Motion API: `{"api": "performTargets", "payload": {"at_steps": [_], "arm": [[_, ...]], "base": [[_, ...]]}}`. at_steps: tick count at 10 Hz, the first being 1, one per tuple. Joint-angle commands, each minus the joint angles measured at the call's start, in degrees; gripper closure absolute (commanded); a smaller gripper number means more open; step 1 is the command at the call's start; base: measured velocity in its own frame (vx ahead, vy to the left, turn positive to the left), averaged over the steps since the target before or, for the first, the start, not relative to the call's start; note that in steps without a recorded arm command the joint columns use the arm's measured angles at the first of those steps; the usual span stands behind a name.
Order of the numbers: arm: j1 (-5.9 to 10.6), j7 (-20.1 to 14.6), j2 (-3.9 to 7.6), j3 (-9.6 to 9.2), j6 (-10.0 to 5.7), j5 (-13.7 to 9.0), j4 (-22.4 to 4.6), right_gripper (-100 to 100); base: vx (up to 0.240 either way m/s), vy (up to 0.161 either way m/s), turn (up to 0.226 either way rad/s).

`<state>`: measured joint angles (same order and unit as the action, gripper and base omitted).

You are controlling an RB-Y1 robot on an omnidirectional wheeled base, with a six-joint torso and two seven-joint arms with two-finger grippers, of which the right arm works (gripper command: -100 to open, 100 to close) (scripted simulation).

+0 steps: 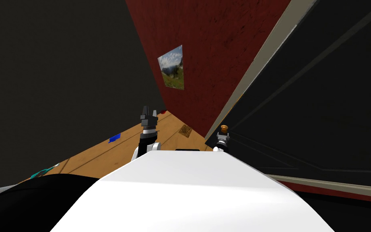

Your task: Pull the door open

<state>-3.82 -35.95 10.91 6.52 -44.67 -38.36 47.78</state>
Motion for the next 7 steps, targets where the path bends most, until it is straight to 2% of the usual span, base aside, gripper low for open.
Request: {"api": "performTargets", "payload": {"at_steps": [1,4,5,7], "arm": [[-0.17,-2.86,-0.37,-0.73,-0.61,-1.28,0.46,-100],[-0.42,-7.32,-0.94,-2.0,-1.68,-3.5,1.14,-100],[-0.42,-7.63,-0.94,-2.0,-1.68,-3.5,1.14,-100],[-0.66,-11.39,-1.48,-3.22,-2.69,-5.61,1.79,-100]], "base": [[-0.052,-0.005,0.038],[-0.061,-0.005,0.039],[-0.043,-0.008,0.02],[-0.063,-0.009,0.044]]}}
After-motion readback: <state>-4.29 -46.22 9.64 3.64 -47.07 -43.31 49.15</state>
